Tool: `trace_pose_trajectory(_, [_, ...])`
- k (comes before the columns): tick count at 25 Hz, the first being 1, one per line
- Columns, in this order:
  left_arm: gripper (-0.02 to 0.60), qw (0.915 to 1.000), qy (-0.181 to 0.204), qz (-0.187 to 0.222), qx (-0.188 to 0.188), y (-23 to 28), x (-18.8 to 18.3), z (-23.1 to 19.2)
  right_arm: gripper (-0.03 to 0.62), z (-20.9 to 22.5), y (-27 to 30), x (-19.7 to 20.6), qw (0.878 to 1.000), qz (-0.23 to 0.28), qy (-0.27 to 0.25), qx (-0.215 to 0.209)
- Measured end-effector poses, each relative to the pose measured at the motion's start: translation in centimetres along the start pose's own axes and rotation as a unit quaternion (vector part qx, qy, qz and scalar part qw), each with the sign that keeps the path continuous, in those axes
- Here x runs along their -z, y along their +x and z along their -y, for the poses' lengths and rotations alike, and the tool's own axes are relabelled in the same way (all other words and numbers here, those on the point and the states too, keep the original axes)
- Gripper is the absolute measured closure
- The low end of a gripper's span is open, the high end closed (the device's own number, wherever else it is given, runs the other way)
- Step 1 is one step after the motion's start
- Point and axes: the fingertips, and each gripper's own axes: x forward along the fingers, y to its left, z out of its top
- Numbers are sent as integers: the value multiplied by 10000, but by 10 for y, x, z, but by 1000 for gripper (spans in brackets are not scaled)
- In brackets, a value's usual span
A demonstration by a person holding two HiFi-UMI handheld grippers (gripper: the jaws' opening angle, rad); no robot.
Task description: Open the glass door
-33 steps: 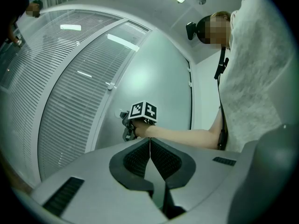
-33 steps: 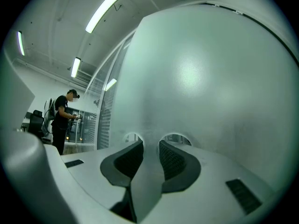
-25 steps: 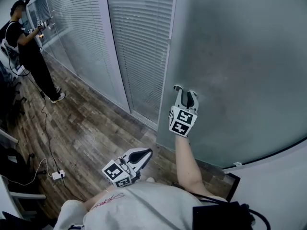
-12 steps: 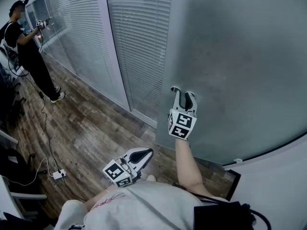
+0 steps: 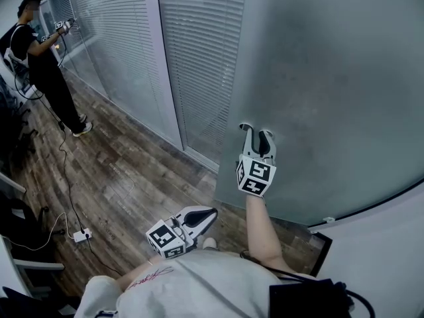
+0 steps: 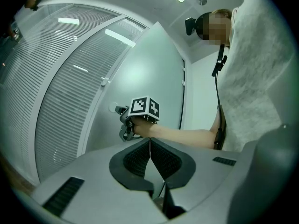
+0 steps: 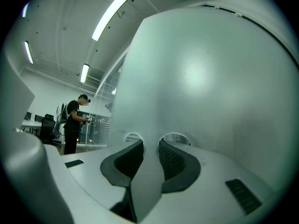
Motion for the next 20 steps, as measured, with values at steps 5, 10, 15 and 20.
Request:
trace_pose_trajectory(5, [563, 9998, 173, -11, 93, -15, -1, 12, 480, -9, -14, -4, 10000, 20, -5, -51])
trace_pose_trajectory(10, [563, 9999, 142, -40, 67, -28, 2, 27, 480, -15, -30, -2, 9999, -21, -9, -139])
trace_pose_trajectory(15, [563, 9994, 185, -171, 234, -42, 9, 49, 480, -20, -45, -5, 9997, -37, -19, -250])
trace_pose_trajectory(20, [563, 9986, 249, -308, 341, -60, 18, 79, 480, -27, -64, -6, 9994, -82, -31, -335])
